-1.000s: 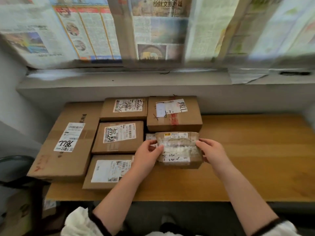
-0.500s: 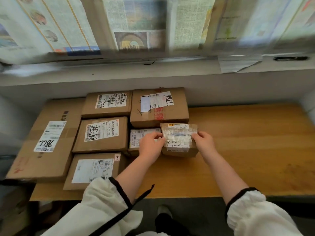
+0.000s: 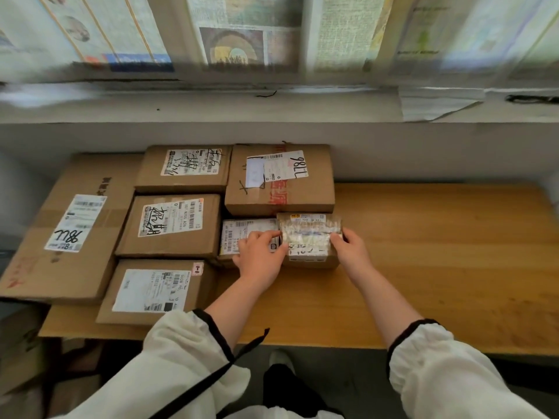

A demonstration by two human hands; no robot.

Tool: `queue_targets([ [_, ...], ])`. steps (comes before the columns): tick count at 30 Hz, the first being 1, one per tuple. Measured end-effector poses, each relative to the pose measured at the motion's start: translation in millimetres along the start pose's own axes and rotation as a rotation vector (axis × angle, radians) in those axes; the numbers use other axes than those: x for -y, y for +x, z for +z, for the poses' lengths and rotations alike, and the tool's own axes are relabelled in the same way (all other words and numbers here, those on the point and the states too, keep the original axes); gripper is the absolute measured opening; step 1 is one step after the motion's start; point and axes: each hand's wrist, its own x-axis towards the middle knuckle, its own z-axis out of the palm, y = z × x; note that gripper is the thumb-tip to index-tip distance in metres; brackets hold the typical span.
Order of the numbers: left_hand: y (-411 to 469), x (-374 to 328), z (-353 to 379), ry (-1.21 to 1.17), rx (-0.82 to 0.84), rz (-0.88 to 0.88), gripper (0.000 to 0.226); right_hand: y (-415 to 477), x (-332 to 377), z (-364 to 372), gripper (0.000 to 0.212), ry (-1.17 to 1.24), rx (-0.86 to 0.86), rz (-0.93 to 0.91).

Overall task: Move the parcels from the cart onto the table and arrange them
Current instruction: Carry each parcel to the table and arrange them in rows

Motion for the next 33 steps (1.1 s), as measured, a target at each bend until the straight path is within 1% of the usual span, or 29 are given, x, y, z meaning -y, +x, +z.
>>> queue_targets([
  [9,1,-1,1,-0.014,-0.011,-0.016,0.037,7,-4,0,0.049,-0.039,-0.009,0.027],
  [12,-2,-2,-3,-0.070,-0.002,-0.001,0.037,7,-3,0,0.048,-0.058,-0.030,0.013],
  [14,-6,-1,-8,-0.162,-0.013,0.034,0.036,4,0,0,0.051,-0.077,-0.087,-0.020],
  [16,-12,1,-17,-0.276,-0.056,0.085,0.033,-2,7,0,0.055,-0.081,-0.198,-0.072],
  [17,-15,3,-24,-0.312,-0.086,0.115,0.032,-6,12,1,0.052,-0.078,-0.261,-0.122],
  [19,-20,12,-42,-0.317,-0.162,0.179,0.031,-15,26,7,0.045,-0.093,-0.365,-0.272],
  [20,-23,18,-53,-0.293,-0.204,0.207,0.031,-19,34,13,0.041,-0.123,-0.385,-0.369],
  [21,-26,26,-64,-0.254,-0.250,0.228,0.032,-24,42,21,0.040,-0.172,-0.368,-0.472],
  [23,-32,48,-87,-0.105,-0.366,0.242,0.036,-35,60,44,0.040,-0.305,-0.250,-0.662],
  [24,-34,60,-98,0.006,-0.416,0.214,0.039,-41,68,58,0.042,-0.382,-0.181,-0.754],
  [26,-40,86,-122,0.205,-0.443,0.080,0.049,-51,82,88,0.048,-0.572,-0.065,-0.904],
  [27,-43,100,-133,0.271,-0.436,0.004,0.053,-55,89,103,0.053,-0.686,-0.010,-0.945],
  [29,-52,129,-155,0.351,-0.433,-0.126,0.060,-64,99,134,0.061,-0.889,0.105,-0.972],
  [33,-83,189,-189,0.357,-0.480,-0.346,0.067,-87,113,194,0.067,-1.068,0.306,-0.995],
])
